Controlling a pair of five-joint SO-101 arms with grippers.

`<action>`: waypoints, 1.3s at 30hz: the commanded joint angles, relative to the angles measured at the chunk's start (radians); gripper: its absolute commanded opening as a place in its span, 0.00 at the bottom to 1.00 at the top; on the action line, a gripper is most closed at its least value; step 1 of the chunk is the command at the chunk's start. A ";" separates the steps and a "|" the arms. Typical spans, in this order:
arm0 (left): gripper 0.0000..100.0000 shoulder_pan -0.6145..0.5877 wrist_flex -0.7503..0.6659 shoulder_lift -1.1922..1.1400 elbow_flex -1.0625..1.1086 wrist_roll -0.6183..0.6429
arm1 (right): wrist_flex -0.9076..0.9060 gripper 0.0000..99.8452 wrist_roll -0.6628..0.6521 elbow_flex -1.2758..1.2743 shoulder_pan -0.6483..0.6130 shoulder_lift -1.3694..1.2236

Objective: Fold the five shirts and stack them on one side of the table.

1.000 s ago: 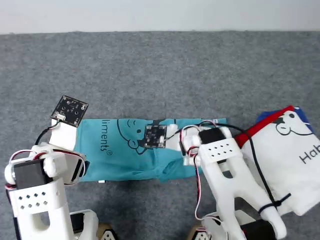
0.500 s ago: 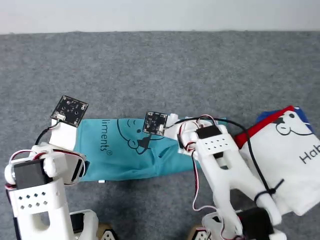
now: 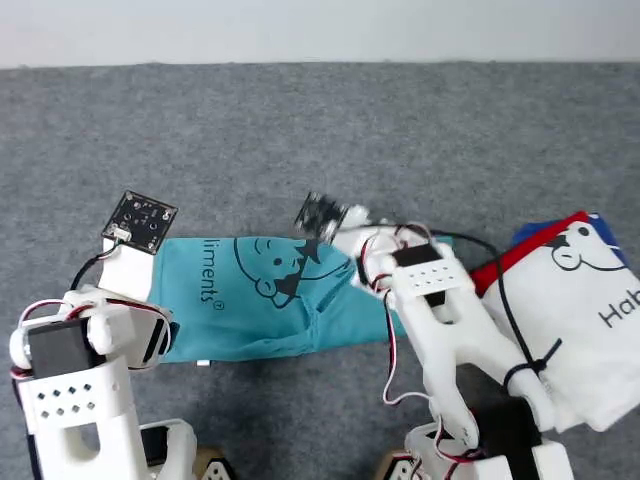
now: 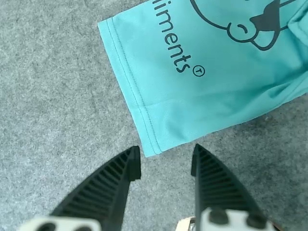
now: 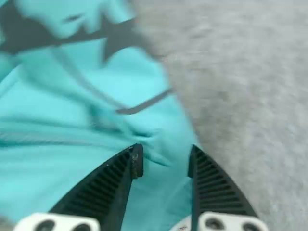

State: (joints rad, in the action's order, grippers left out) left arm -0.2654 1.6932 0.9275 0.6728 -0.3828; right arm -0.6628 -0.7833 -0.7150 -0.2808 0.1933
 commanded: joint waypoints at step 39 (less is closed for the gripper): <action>0.18 -0.063 -0.121 -1.103 -0.558 0.206 | -0.587 0.18 0.258 0.293 0.065 0.008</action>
State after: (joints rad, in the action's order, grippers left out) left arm -0.3391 1.5827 -0.1619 0.1634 -0.1941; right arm -1.2520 -0.5332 -0.4266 -0.2271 0.1933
